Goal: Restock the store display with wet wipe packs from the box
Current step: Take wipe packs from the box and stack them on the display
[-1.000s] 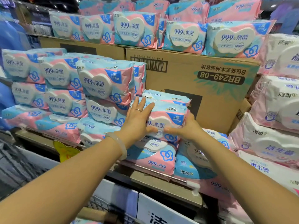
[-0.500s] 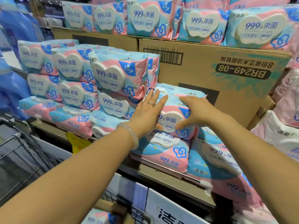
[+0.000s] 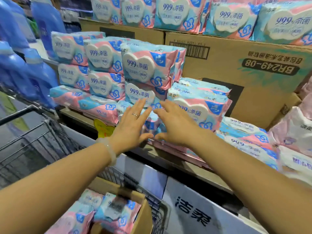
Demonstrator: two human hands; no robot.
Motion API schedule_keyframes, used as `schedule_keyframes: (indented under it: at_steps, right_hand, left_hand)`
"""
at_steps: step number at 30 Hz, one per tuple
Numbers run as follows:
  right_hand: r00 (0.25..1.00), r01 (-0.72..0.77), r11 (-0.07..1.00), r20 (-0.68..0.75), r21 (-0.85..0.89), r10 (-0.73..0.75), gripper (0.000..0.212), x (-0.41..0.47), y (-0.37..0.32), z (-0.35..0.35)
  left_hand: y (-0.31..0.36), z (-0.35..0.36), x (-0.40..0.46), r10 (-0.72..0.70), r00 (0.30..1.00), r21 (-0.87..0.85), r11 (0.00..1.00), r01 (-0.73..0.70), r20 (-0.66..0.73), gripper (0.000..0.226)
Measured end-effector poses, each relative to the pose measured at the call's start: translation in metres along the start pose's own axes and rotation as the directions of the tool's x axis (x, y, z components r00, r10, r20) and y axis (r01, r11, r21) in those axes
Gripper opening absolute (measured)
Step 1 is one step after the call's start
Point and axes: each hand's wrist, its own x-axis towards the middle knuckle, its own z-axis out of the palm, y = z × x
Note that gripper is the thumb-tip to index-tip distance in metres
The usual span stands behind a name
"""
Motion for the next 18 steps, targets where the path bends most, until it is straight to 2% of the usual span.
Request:
schedule_keyframes:
  at_steps: [3,6,9,12,15,18]
  right_hand:
    - [0.991,0.075,0.995,0.104,0.062,-0.081,0.078,0.012,-0.036,0.048]
    - [0.963,0.093,0.989,0.242,0.119,-0.119,0.072,0.019,-0.071,0.096]
    - [0.901,0.056,0.973,0.409,0.224,-0.146,0.062,0.021,-0.108,0.153]
    - [0.843,0.004,0.958,0.515,0.286,-0.157,0.059,0.019,-0.140,0.213]
    - [0.779,-0.107,0.936,0.614,0.336,-0.131,0.067,0.015,-0.158,0.268]
    - [0.729,-0.375,0.834,0.685,0.405,-0.005,0.069,0.004,-0.164,0.311]
  left_hand:
    - [-0.038,-0.001,-0.045,-0.090,0.986,0.123,0.990,0.073,0.142,0.098]
    - [-0.064,0.003,-0.102,-0.221,0.896,0.161,0.972,0.170,0.385,0.091]
    - [-0.087,0.026,-0.162,-0.280,0.833,0.131,0.960,0.248,0.477,0.088]
    - [-0.107,0.057,-0.224,-0.402,0.682,0.133,0.902,0.412,0.611,0.086]
    - [-0.118,0.088,-0.272,-0.464,0.571,0.117,0.834,0.539,0.677,0.086]
    - [-0.129,0.129,-0.303,-0.465,0.459,0.071,0.757,0.650,0.757,0.087]
